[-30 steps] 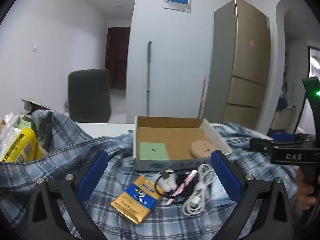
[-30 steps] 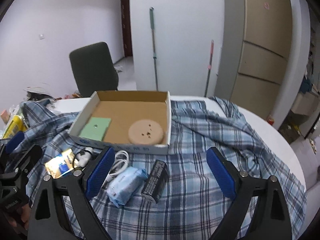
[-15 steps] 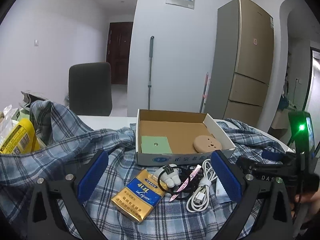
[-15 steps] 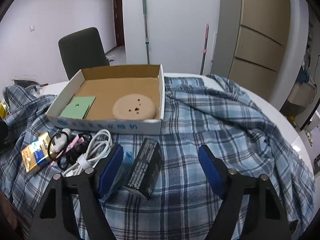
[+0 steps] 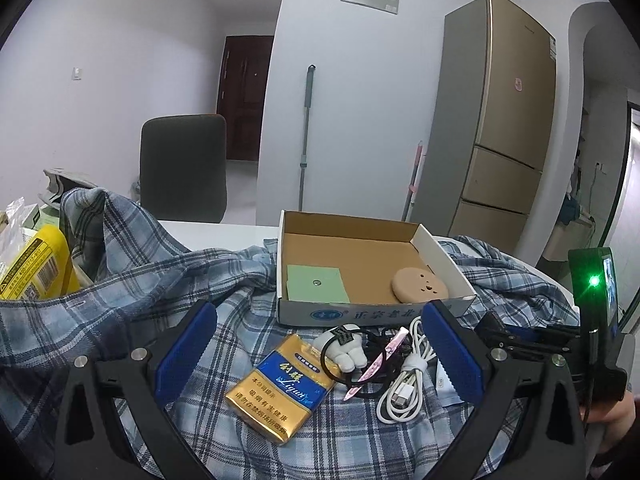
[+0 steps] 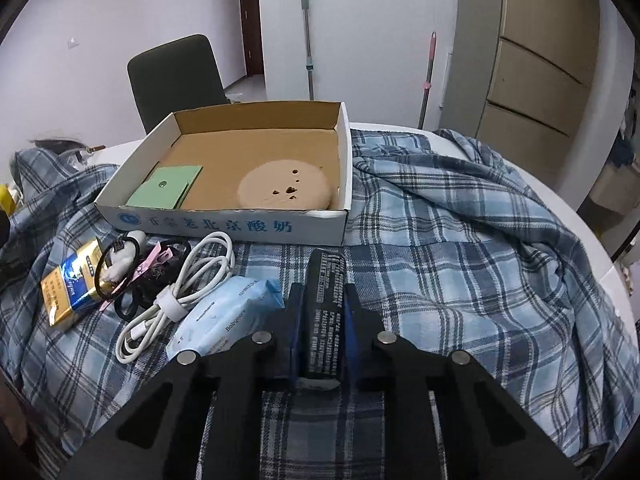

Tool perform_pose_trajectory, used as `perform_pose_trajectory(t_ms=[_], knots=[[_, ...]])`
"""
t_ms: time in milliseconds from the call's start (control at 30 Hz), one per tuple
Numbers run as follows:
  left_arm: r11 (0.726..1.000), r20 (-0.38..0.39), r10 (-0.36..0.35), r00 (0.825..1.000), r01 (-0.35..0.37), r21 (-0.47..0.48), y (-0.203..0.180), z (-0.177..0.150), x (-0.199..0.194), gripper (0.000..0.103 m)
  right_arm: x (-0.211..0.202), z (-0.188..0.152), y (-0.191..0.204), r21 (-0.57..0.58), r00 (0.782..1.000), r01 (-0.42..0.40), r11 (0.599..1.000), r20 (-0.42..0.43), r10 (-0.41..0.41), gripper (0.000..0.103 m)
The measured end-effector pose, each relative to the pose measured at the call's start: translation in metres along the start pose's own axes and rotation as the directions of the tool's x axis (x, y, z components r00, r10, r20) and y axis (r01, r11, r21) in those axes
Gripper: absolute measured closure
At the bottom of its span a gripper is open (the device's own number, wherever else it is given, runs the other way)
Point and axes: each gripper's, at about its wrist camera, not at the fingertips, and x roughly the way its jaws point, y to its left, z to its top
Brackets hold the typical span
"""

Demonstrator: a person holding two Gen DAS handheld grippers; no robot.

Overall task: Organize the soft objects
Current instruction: 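Grasp the black box with the right gripper while the left gripper grasps the Liqun pack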

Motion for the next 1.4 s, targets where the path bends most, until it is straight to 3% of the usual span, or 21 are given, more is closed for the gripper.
perform_pose_trajectory(t_ms=[133,300,400,700,833,900,1200,1233,1300,1400], knots=[[0.998,-0.029,0.014,0.999,-0.013,0.061,-0.003,0.007,-0.003,0.0,-0.016,0.002,-0.005,0.009,0.998,-0.044,0.999,0.051,0.044,0.086],[0.99,-0.112,-0.039,0.993,0.053,0.13,-0.003,0.011,-0.006,0.0,-0.047,0.009,-0.007,0.007,0.981,-0.13,0.992,0.144,0.127,0.086],[0.975,-0.177,-0.027,0.984,0.065,0.213,-0.003,0.005,0.0,0.0,-0.057,0.011,-0.001,-0.02,0.974,-0.158,0.987,0.164,0.159,0.086],[0.943,-0.332,0.032,0.943,0.082,0.323,0.002,-0.015,0.025,0.0,-0.06,0.006,0.015,-0.102,0.964,-0.207,0.973,0.147,0.22,0.086],[0.933,-0.405,0.062,0.912,0.091,0.348,0.001,-0.022,0.046,0.012,-0.058,0.004,0.015,-0.112,0.963,-0.218,0.97,0.135,0.232,0.086],[0.937,-0.423,0.082,0.903,0.075,0.342,0.002,-0.026,0.053,0.012,-0.057,0.002,0.015,-0.113,0.963,-0.222,0.968,0.13,0.236,0.086],[0.959,-0.476,0.045,0.878,0.095,0.266,0.016,-0.031,0.065,0.014,-0.051,-0.001,0.019,-0.125,0.963,-0.237,0.963,0.102,0.25,0.086],[0.96,-0.481,0.04,0.876,0.101,0.263,0.016,-0.032,0.066,0.017,-0.051,-0.001,0.019,-0.127,0.962,-0.238,0.963,0.102,0.252,0.086],[0.961,-0.496,0.031,0.868,0.11,0.253,0.017,-0.033,0.068,0.031,-0.051,-0.001,0.018,-0.126,0.962,-0.239,0.963,0.101,0.252,0.086],[0.963,-0.518,0.027,0.855,0.116,0.242,0.018,-0.037,0.069,0.039,-0.049,-0.001,0.018,-0.121,0.963,-0.242,0.963,0.094,0.254,0.086]])
